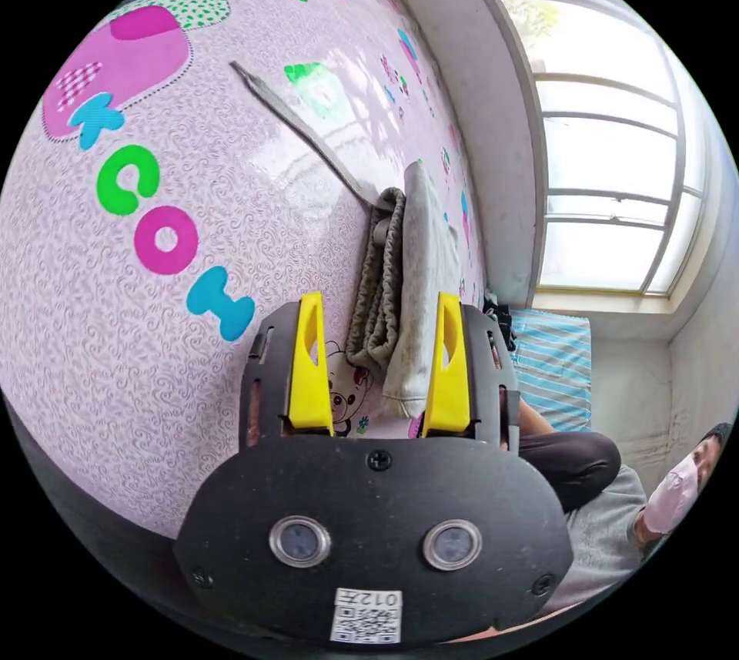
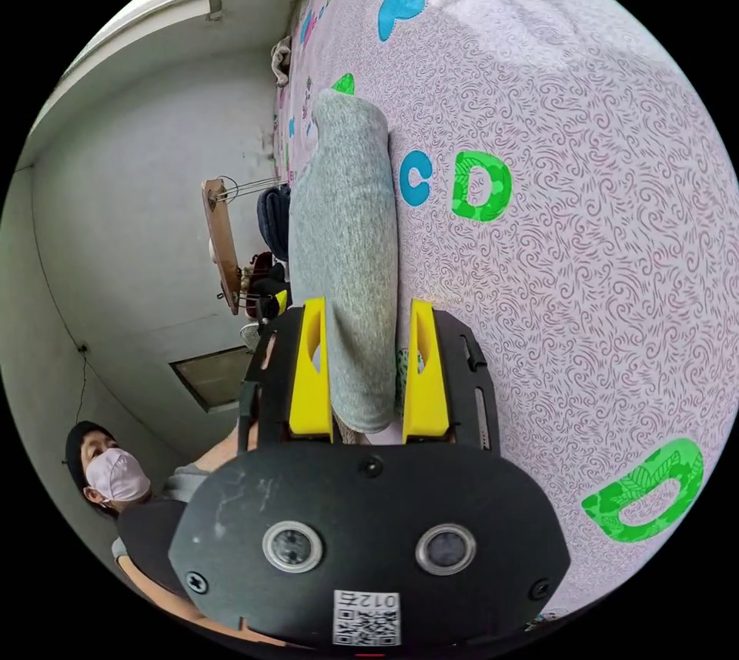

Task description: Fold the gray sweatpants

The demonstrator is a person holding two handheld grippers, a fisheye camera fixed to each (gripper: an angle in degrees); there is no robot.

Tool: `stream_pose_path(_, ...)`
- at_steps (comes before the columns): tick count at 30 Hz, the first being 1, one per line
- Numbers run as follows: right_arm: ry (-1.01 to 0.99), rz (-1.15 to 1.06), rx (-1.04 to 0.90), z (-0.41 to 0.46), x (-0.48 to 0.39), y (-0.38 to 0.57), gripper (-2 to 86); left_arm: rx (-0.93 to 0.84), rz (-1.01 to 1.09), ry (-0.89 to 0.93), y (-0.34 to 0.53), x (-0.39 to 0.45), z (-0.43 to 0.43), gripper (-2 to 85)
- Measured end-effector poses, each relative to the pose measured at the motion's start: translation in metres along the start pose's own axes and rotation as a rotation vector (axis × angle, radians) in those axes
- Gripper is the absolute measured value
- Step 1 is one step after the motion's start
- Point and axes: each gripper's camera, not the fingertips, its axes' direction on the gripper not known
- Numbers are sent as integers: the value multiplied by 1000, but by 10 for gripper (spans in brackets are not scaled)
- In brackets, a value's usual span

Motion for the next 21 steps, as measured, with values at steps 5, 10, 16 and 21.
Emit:
stream_pose_path(5,68,-83,-67,20,-13,14,142,-82,52,26,-21,-6,13,162)
stream_pose_path(10,76,-98,-91,30,-8,34,135,-178,126,46,-26,-8,31,151)
stream_pose_path(16,23,-99,-90,46,3,67,132,-237,175,63,-17,-21,46,124)
stream_pose_path(21,16,-137,-122,76,4,91,104,-192,189,73,14,-41,41,98)
